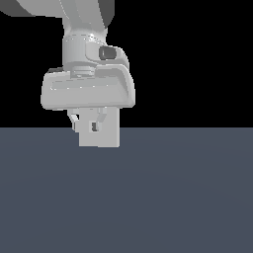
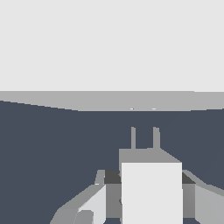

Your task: Plug the charger into the wall socket.

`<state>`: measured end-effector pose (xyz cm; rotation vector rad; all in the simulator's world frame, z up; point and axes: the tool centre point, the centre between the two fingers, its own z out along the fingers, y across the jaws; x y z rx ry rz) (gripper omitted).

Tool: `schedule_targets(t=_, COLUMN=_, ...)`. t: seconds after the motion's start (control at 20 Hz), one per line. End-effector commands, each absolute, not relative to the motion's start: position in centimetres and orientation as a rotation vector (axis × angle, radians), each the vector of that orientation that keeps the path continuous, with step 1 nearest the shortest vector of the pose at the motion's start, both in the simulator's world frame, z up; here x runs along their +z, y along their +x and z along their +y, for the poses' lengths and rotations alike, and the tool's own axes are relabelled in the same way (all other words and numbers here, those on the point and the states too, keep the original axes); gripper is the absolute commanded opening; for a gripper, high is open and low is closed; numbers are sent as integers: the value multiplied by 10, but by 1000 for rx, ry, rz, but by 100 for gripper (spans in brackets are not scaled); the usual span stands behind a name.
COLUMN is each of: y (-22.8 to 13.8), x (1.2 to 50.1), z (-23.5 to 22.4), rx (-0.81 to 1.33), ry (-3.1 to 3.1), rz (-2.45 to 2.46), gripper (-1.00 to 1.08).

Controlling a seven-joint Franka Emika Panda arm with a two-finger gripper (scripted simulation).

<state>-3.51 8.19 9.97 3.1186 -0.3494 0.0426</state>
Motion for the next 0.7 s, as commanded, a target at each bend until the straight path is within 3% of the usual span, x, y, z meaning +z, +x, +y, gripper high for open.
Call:
schedule_targets(t=0.0, y=-25, x=100, z=79, rx=43, ry=3119, rz=-350, gripper=-100)
schedule_targets(t=0.65, y=-7, x=100, z=76, rx=43, ry=3119, rz=-350, gripper=-100)
